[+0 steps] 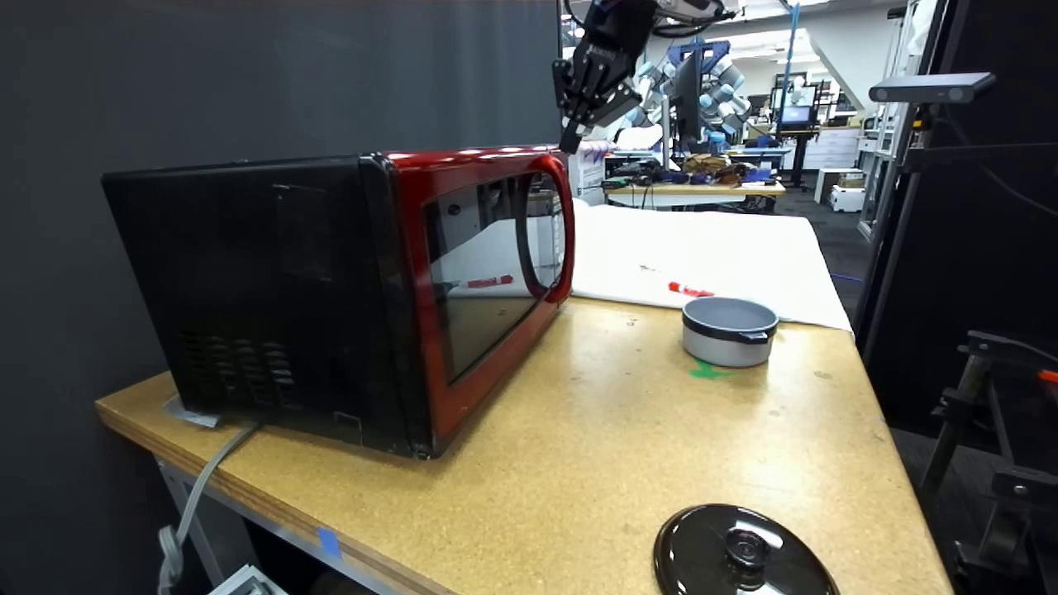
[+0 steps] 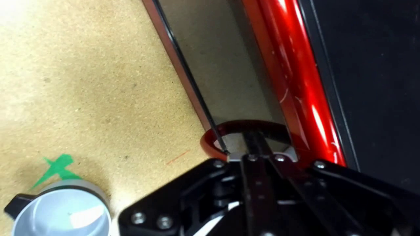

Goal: Close the microwave door

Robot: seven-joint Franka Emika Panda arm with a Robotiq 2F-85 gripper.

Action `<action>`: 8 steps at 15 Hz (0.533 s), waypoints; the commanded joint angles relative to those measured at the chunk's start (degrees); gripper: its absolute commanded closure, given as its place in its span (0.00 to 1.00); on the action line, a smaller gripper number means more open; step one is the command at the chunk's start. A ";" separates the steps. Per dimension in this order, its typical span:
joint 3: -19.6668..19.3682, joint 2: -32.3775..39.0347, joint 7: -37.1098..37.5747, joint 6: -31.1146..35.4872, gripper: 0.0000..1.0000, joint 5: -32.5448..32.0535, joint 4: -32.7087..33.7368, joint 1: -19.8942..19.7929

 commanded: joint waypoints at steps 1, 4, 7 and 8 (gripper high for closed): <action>-1.42 -7.00 4.43 -7.31 1.00 -5.55 -3.63 0.96; -0.42 -12.18 5.32 -16.07 1.00 -7.24 -5.08 0.09; -0.16 -16.57 3.87 -24.72 1.00 -6.68 -5.43 -0.34; -0.13 -18.04 4.08 -26.98 1.00 -6.81 -5.66 -0.58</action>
